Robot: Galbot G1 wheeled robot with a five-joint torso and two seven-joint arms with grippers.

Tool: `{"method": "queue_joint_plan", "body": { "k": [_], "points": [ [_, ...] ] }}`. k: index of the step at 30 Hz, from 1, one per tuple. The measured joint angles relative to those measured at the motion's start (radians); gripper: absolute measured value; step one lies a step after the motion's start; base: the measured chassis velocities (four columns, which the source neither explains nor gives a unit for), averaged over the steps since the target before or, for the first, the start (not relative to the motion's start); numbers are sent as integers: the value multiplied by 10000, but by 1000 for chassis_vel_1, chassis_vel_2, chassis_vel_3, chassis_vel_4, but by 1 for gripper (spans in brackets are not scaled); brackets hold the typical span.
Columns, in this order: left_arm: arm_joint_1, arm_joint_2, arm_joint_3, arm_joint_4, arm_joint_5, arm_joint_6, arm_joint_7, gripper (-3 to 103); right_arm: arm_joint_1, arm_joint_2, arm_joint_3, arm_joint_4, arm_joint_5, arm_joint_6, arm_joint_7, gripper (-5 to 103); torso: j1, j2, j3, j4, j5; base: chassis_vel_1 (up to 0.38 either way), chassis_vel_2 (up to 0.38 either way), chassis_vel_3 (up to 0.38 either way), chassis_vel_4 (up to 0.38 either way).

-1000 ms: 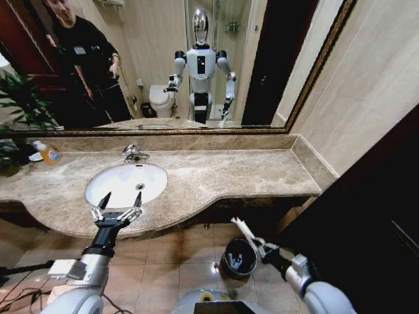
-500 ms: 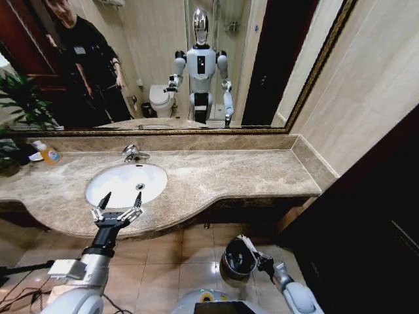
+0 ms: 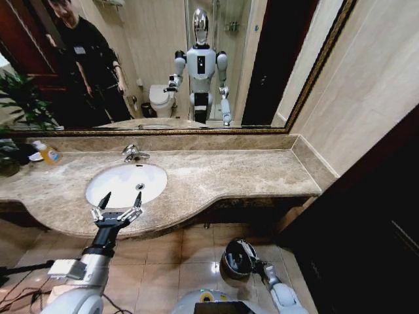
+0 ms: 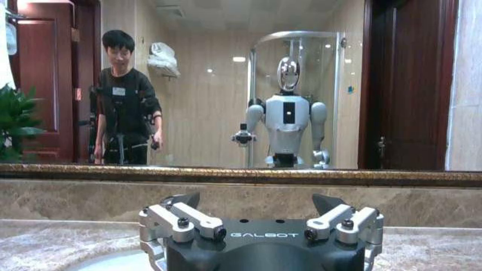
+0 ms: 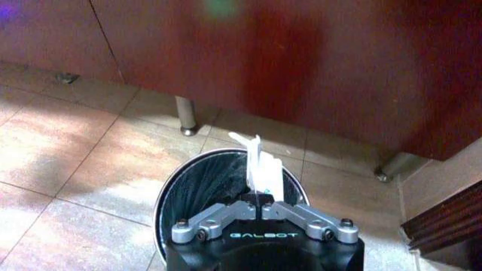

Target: Pick up the trash from the sink and place it in the trash bin.

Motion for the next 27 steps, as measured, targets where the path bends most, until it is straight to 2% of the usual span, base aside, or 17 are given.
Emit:
{"method": "queue_joint_plan", "body": {
  "k": [3,5,7,8,11,12,14,15,18,20,23,24,27],
  "points": [
    [0,0,0,0,0,0,0,100,132,92,-24,-193,-141,-13,19,16,0,0,0,0,1,0,0,0,0],
    [0,0,0,0,0,0,0,100,167,112,-31,-244,-157,8,50,16,0,0,0,0,3,0,0,0,0],
    [0,0,0,0,0,0,0,100,186,111,-60,-248,-159,31,75,27,0,0,0,0,1,0,0,0,0],
    [0,0,0,0,0,0,0,100,186,111,-60,-248,-159,31,75,27,0,0,0,0,1,0,0,0,0],
    [0,0,0,0,0,0,0,100,57,-23,-121,82,-41,21,106,44,0,0,0,0,3,0,0,0,0],
    [0,0,0,0,0,0,0,100,57,-23,-121,82,-41,21,106,44,0,0,0,0,3,0,0,0,0],
    [0,0,0,0,0,0,0,100,-257,-276,-194,783,279,-97,111,54,0,0,0,0,3,0,0,0,0],
    [0,0,0,0,0,0,0,100,-257,-276,-194,783,279,-97,111,54,0,0,0,0,3,0,0,0,0],
    [0,-1,0,0,0,0,0,100,-994,-884,-303,2347,1142,-424,91,71,0,0,-1,0,-1,0,0,0,0],
    [0,0,0,0,0,-1,0,100,-1244,-1076,-306,2817,1419,-483,64,71,0,0,-1,0,2,0,0,0,0],
    [0,0,0,1,0,0,0,100,-1986,-1673,-178,4371,2412,-831,87,87,-1,0,-1,-1,-1,0,0,0,0],
    [0,0,0,1,0,0,0,100,-1986,-1673,-178,4371,2412,-831,87,87,-1,0,-1,-1,-1,0,0,0,0],
    [0,0,0,0,0,0,0,100,-2670,-2143,102,5955,3561,-1256,428,99,-1,0,-1,-1,1,0,0,0,0]
  ]
}}
